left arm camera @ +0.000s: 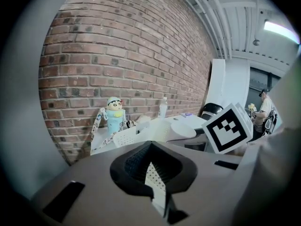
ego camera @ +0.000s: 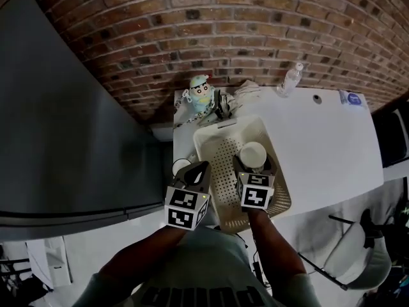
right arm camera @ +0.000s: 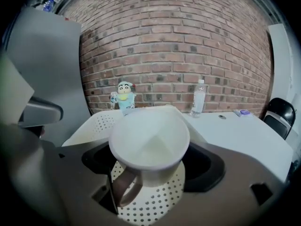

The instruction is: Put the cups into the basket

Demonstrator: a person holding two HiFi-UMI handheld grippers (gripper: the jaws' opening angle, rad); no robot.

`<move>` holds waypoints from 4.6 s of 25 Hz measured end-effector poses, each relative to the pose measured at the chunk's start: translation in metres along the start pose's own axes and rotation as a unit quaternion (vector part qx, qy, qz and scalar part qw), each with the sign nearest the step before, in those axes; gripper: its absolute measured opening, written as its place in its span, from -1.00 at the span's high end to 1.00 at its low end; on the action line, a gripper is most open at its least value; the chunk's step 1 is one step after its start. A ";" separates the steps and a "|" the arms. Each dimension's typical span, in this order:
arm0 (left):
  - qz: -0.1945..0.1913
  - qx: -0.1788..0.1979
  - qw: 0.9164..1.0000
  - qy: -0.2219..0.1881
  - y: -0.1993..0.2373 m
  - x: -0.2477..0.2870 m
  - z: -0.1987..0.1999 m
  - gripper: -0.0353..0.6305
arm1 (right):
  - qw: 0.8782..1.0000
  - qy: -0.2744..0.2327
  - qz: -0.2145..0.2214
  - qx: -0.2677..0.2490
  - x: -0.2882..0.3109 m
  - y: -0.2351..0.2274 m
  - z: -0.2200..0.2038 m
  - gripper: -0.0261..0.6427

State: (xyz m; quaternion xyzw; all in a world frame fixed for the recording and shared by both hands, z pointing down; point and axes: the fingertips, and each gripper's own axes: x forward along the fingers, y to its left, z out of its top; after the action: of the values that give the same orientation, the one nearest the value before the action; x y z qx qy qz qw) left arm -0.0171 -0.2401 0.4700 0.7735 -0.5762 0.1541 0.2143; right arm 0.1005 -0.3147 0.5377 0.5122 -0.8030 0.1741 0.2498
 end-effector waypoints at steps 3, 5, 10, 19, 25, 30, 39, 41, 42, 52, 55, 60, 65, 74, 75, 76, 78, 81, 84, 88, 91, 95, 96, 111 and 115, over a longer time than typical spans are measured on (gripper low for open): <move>0.014 -0.009 1.000 0.012 0.001 0.008 -0.003 0.90 | 1.000 0.020 -0.001 0.009 0.020 -0.009 -0.009 -0.26; 0.021 -0.014 1.000 0.017 0.001 0.011 -0.005 0.90 | 0.999 0.032 -0.004 0.012 0.033 -0.016 -0.016 -0.26; 0.031 -0.019 0.999 0.023 0.002 0.013 -0.010 0.90 | 0.999 0.050 -0.006 0.004 0.056 -0.021 -0.032 -0.26; 0.044 -0.026 0.998 0.019 0.005 0.004 -0.012 0.90 | 0.998 0.067 -0.012 -0.007 0.072 -0.022 -0.051 -0.26; 0.039 -0.027 0.999 0.014 0.005 -0.003 -0.012 0.90 | 0.997 0.082 -0.006 0.005 0.071 -0.021 -0.056 -0.26; 0.028 -0.027 0.999 0.008 0.002 -0.007 -0.011 0.90 | 0.996 0.093 -0.008 0.007 0.063 -0.026 -0.062 -0.26; 0.006 -0.023 1.000 -0.006 -0.006 -0.019 -0.008 0.90 | 0.998 0.054 -0.002 0.016 0.018 -0.021 -0.039 -0.28; 0.002 -0.021 1.000 -0.011 -0.006 -0.022 -0.008 0.90 | 0.999 0.032 -0.002 0.013 0.000 -0.017 -0.028 -0.28; 0.001 -0.020 1.000 -0.013 -0.005 -0.024 -0.007 0.90 | 1.000 0.021 -0.002 0.013 -0.009 -0.014 -0.022 -0.28; -0.014 -0.004 0.999 -0.037 0.000 -0.057 -0.013 0.90 | 0.998 -0.055 -0.002 0.018 -0.097 0.033 0.007 -0.27; -0.017 0.004 0.999 -0.047 0.003 -0.069 -0.014 0.90 | 0.998 -0.063 0.009 0.016 -0.119 0.059 0.003 -0.27; -0.024 0.013 0.998 -0.056 0.011 -0.089 -0.020 0.90 | 0.997 -0.073 0.027 0.001 -0.148 0.110 -0.008 -0.10; -0.028 0.015 0.998 -0.061 0.026 -0.113 -0.031 0.90 | 0.996 -0.078 0.035 -0.013 -0.163 0.156 -0.017 0.73; -0.009 0.010 0.998 -0.068 0.066 -0.163 -0.058 0.90 | 0.994 -0.069 0.072 -0.038 -0.166 0.221 -0.038 0.88; -0.006 0.009 0.998 -0.069 0.071 -0.168 -0.060 0.90 | 0.994 -0.070 0.076 -0.040 -0.166 0.228 -0.039 0.88; -0.003 0.009 0.998 -0.070 0.076 -0.172 -0.063 0.90 | 0.994 -0.070 0.079 -0.041 -0.165 0.234 -0.040 0.88; 0.000 0.008 0.997 -0.071 0.085 -0.180 -0.069 0.90 | 0.993 -0.069 0.085 -0.043 -0.162 0.247 -0.043 0.88; 0.002 0.008 0.998 -0.066 0.093 -0.186 -0.079 0.90 | 0.993 -0.064 0.093 -0.046 -0.159 0.262 -0.049 0.88; -0.004 0.010 0.998 -0.061 0.097 -0.188 -0.087 0.90 | 0.993 -0.057 0.092 -0.047 -0.154 0.270 -0.054 0.88; -0.013 0.014 0.998 -0.059 0.097 -0.187 -0.089 0.90 | 0.994 -0.052 0.087 -0.051 -0.150 0.272 -0.058 0.88; -0.020 0.016 0.998 -0.058 0.096 -0.186 -0.089 0.90 | 0.994 -0.045 0.081 -0.060 -0.147 0.270 -0.063 0.88; -0.025 0.020 0.998 -0.059 0.093 -0.183 -0.088 0.90 | 0.994 -0.044 0.079 -0.054 -0.147 0.271 -0.061 0.88; -0.026 0.021 0.998 -0.060 0.093 -0.182 -0.087 0.90 | 0.995 -0.046 0.079 -0.050 -0.147 0.271 -0.059 0.88; -0.019 0.025 0.998 -0.046 0.104 -0.151 -0.087 0.90 | 0.998 -0.034 0.051 -0.026 -0.102 0.255 -0.059 0.87; -0.015 0.025 0.999 -0.036 0.110 -0.136 -0.091 0.90 | 0.998 -0.028 0.047 -0.016 -0.080 0.250 -0.062 0.70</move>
State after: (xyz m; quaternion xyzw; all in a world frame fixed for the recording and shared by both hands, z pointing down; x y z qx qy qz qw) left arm -0.1606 -0.1083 0.4994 0.7923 -0.5675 0.1372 0.1770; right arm -0.0850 -0.1189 0.5362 0.4742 -0.8357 0.1586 0.2271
